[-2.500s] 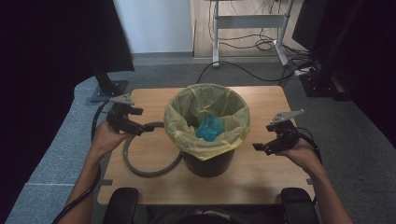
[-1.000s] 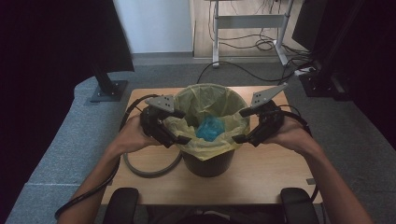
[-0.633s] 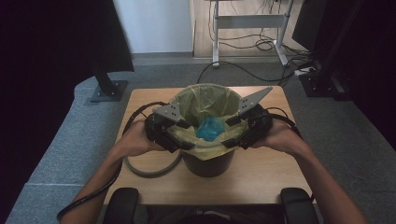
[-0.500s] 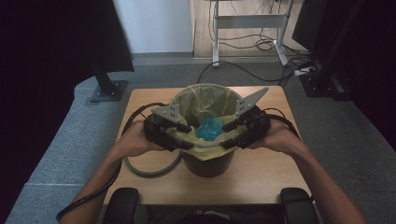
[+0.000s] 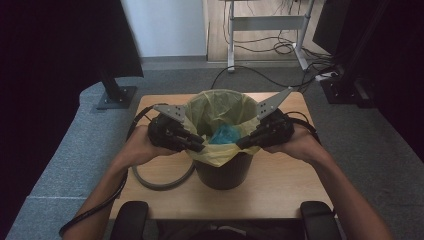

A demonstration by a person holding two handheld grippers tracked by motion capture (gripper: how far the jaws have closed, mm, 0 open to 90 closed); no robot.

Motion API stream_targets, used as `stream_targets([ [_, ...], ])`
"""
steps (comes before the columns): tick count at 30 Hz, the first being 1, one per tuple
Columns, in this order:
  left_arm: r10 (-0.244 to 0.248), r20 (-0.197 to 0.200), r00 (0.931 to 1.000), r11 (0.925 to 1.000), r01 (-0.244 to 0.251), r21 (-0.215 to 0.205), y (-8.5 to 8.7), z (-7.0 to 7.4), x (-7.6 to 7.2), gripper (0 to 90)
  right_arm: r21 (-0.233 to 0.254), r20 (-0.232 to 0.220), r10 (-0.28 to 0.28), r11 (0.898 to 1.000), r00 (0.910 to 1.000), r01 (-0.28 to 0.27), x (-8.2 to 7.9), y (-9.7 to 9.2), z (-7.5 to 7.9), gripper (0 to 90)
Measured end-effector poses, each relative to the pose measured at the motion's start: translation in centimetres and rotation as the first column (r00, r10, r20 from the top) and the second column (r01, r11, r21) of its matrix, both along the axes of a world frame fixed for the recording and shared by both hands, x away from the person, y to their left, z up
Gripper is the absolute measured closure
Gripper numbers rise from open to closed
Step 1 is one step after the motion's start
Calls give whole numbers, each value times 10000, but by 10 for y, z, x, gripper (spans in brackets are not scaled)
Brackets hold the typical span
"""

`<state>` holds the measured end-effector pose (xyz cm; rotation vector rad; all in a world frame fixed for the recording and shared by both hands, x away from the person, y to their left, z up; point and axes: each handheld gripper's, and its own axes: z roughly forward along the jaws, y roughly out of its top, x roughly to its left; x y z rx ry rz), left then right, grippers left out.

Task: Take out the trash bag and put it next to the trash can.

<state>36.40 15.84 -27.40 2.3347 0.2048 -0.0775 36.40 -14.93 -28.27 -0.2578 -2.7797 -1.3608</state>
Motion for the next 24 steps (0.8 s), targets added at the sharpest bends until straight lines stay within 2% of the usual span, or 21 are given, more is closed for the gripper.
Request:
stream_targets([
  [1, -39, -63, 10000, 9998, 38, -180, -1, 2, 1, 627, 15, 21, -164, 9999, 9999, 164, 2, 0, 0, 891],
  [2, -39, -63, 10000, 9998, 38, -180, -1, 2, 1, 583, 15, 21, -164, 9999, 9999, 164, 2, 0, 0, 891],
  [3, -137, -132, 9998, 9996, 134, -235, -2, 2, 0, 583, 68, 16, -289, 9996, 9996, 289, 4, 0, 1, 891],
  [4, -182, -95, 9998, 9996, 180, -224, -5, 3, -1, 495, 166, 18, -509, 9986, 9987, 509, 10, 1, 1, 892],
  [8, -221, 129, 9997, 9997, 220, 97, -16, 3, -4, 443, 365, 20, -805, 9961, 9968, 803, 22, 3, 5, 892],
  [11, -82, 134, 9999, 9993, 77, 353, -22, 1, -3, 449, 456, 56, -1005, 9939, 9949, 1001, 27, 4, 7, 892],
  [12, -12, 138, 9999, 9992, 7, 400, -23, 1, -3, 537, 516, 91, -1117, 9925, 9937, 1111, 30, 4, 9, 891],
  [13, 139, 164, 9998, 9990, -146, 431, -23, 2, -2, 537, 516, 91, -1117, 9925, 9937, 1111, 30, 4, 9, 891],
  [14, 316, 123, 9994, 9987, -321, 400, -22, 2, -1, 625, 563, 149, -1201, 9913, 9926, 1191, 33, 4, 11, 891],
  [15, 682, 103, 9976, 9970, -685, 368, -18, 5, 3, 684, 590, 149, -1214, 9910, 9925, 1203, 34, 4, 12, 892],
  [17, 1124, 459, 9926, 9916, -1150, 594, -15, 7, 6, 742, 610, 157, -1284, 9900, 9916, 1273, 36, 3, 14, 891],
  [18, 1303, 442, 9905, 9894, -1328, 591, -13, 8, 8, 761, 603, 139, -1302, 9898, 9914, 1291, 37, 2, 14, 891],
  [19, 1369, 371, 9899, 9886, -1389, 579, -11, 8, 11, 787, 626, 140, -1297, 9897, 9915, 1286, 37, 2, 14, 891],
  [22, 1699, 708, 9829, 9822, -1747, 690, -9, 9, 15, 869, 614, 154, -1247, 9904, 9921, 1235, 38, 4, 15, 890],
  [24, 1849, 951, 9782, 9783, -1923, 768, -8, 9, 18, 888, 559, 180, -1251, 9907, 9920, 1239, 38, 5, 14, 886],
])
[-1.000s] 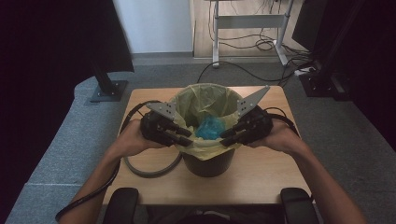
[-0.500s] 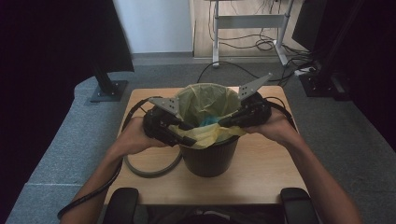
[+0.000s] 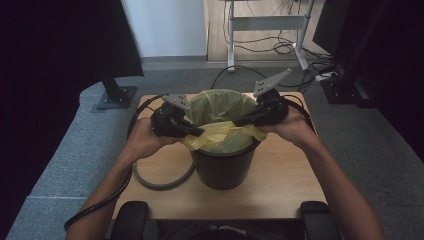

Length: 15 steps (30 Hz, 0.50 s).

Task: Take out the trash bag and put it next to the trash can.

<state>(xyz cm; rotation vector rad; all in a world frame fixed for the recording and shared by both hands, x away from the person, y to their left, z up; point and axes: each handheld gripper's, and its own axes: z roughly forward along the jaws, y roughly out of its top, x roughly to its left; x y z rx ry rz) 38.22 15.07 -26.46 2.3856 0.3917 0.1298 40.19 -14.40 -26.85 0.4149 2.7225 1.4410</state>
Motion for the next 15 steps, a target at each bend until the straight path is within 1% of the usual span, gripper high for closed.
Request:
stream_targets([
  [1, 69, 84, 9999, 9999, -70, 74, 0, 0, 2, 892, -22, 10, 17, 10000, 10000, -17, 0, 1, 0, 871],
  [3, 224, 142, 9996, 9997, -226, 74, 1, 2, 6, 894, -42, 119, -69, 10000, 9999, 70, -1, 1, -1, 790],
  [6, 488, 197, 9986, 9988, -487, -13, 5, 5, 13, 894, -4, 200, -235, 9997, 9995, 235, -3, 1, -1, 616],
  [7, 569, 190, 9982, 9984, -567, -72, 7, 6, 16, 895, 11, 255, -327, 9995, 9991, 326, -4, 1, 0, 569],
  [8, 658, 175, 9977, 9977, -655, -175, 8, 6, 19, 894, 49, 251, -410, 9992, 9988, 409, -4, 0, 0, 527],
  [9, 745, 178, 9971, 9971, -742, -192, 9, 7, 21, 895, 101, 227, -435, 9990, 9988, 433, -5, -1, 0, 482],
  [10, 873, 205, 9960, 9960, -870, -179, 10, 8, 24, 895, 111, 202, -462, 9989, 9987, 460, -5, -2, 1, 453],
  [12, 1005, 169, 9948, 9946, -1000, -292, 13, 9, 30, 895, 122, 215, -505, 9987, 9985, 502, -6, -4, 1, 416],
  [13, 1005, 169, 9948, 9946, -1000, -292, 13, 9, 30, 894, 114, 204, -505, 9987, 9985, 503, -6, -5, 1, 405],
  [14, 1159, 165, 9931, 9926, -1152, -395, 16, 10, 35, 895, 51, 202, -539, 9985, 9983, 538, -6, -7, 1, 398],
  [15, 1202, 159, 9926, 9916, -1192, -503, 17, 11, 37, 895, -34, 208, -592, 9982, 9980, 593, -6, -8, 1, 396],
])
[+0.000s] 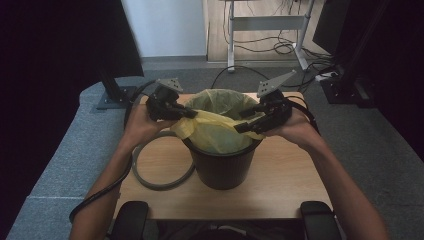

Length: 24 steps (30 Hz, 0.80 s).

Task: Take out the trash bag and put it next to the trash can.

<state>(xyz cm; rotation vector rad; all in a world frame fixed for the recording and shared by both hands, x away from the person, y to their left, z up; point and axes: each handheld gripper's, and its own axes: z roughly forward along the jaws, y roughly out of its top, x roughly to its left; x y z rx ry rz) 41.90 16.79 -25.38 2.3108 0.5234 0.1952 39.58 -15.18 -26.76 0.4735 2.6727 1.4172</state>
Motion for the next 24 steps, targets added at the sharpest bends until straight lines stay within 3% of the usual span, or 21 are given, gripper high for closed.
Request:
stream_targets([
  [5, 322, 87, 9994, 9992, -319, -254, 8, 4, 9, 895, -456, -51, -395, 9982, 9992, 392, 3, -7, -6, 408],
  [12, 906, 289, 9955, 9943, -888, -591, 22, 10, 20, 895, -595, -197, -929, 9940, 9955, 915, 13, -22, -15, 465],
  [19, 1342, 398, 9902, 9864, -1296, -1015, 35, 17, 26, 894, -502, -72, -1463, 9880, 9892, 1458, 20, -27, -14, 742],
  [24, 1679, 349, 9852, 9828, -1645, -845, 33, 18, 35, 894, -478, 173, -1845, 9815, 9827, 1852, 28, -25, -8, 821],
])
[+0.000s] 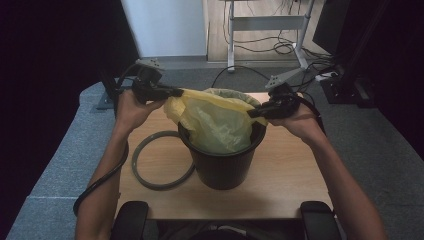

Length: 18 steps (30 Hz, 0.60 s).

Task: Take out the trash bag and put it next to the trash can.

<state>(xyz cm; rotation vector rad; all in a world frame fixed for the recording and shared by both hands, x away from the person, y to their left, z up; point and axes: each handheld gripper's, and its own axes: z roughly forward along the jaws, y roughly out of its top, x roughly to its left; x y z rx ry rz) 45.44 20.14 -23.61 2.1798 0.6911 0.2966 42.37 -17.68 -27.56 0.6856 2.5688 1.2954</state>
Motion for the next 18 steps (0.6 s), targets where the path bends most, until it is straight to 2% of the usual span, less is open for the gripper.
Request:
stream_targets([
  [4, 211, -290, 9994, 9995, -203, 261, -4, -11, 13, 893, -17, 76, -468, 9989, 9989, 468, 11, -1, 1, 825],
  [11, 275, -803, 9964, 9993, -254, 268, -7, -33, 28, 884, -214, 128, -1034, 9944, 9946, 1036, 28, -3, -5, 814],
  [16, 305, -908, 9954, 9993, -284, 239, -7, -40, 33, 786, -333, 178, -1273, 9912, 9917, 1278, 35, -3, -9, 766],
  [18, 340, -971, 9947, 9992, -320, 225, -7, -42, 35, 719, -311, 312, -1471, 9885, 9886, 1481, 37, -4, -9, 667],
])
